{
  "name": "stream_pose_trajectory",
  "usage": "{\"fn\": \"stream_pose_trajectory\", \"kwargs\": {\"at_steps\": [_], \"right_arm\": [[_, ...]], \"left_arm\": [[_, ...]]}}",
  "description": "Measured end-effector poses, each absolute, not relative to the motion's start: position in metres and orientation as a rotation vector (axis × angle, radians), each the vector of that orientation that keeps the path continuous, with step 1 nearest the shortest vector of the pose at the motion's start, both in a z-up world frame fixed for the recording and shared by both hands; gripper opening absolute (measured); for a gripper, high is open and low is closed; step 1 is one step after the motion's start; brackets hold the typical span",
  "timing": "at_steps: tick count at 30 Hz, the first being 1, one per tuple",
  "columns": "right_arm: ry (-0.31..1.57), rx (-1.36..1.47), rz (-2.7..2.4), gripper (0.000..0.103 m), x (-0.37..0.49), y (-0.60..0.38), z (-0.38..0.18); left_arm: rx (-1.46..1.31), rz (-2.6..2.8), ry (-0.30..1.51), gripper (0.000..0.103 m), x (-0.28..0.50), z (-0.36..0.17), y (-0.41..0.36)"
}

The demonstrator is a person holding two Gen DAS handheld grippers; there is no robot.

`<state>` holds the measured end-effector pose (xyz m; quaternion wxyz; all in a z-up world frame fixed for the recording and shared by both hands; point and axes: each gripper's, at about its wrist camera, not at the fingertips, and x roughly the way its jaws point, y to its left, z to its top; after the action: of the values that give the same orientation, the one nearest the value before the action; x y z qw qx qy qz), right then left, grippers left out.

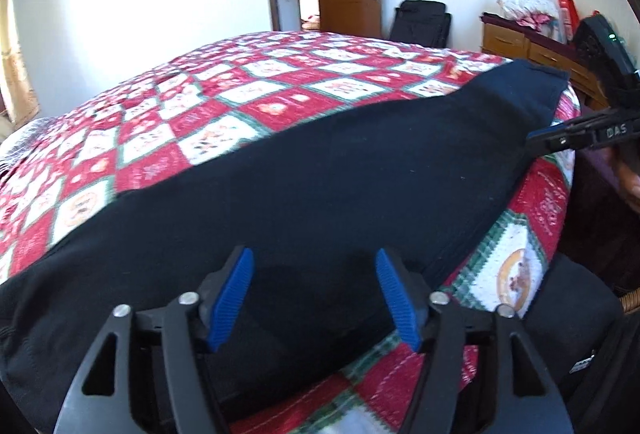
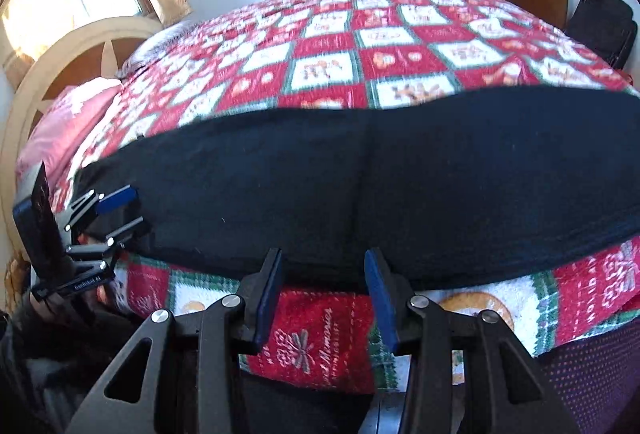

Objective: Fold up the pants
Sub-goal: 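Open the left tool and release the folded pants, then grasp the black pants leg ends with the right tool and lift them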

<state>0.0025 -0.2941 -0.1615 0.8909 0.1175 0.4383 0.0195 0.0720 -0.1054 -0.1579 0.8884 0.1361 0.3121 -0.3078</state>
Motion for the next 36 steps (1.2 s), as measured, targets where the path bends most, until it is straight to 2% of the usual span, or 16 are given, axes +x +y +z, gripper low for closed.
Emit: {"fn": "stream_pose_trajectory", "kwargs": {"at_steps": [6,11,18,20,29,36], "right_arm": [[0.884,0.184,0.088,0.044,0.015,-0.262,-0.156],[0.97,0.129,0.11,0.044,0.028,-0.247,-0.185],[0.916,0.201,0.103,0.044,0.016,-0.27,-0.165],[0.86,0.207,0.061,0.044,0.008,-0.289,-0.151],[0.627,0.46,-0.352,0.044,-0.056,-0.47,-0.093],[0.673,0.604,-0.347,0.044,-0.057,-0.528,-0.11]], "left_arm": [[0.246,-0.553,0.68,0.071,0.085,-0.161,-0.086],[0.246,-0.543,0.69,0.073,0.088,-0.165,-0.08],[0.246,-0.521,0.676,0.076,0.088,-0.159,-0.074],[0.246,-0.478,0.655,0.08,0.091,-0.154,-0.065],[0.149,-0.297,0.671,0.081,0.117,-0.152,-0.011],[0.104,-0.254,0.681,0.081,0.119,-0.16,0.01]]}}
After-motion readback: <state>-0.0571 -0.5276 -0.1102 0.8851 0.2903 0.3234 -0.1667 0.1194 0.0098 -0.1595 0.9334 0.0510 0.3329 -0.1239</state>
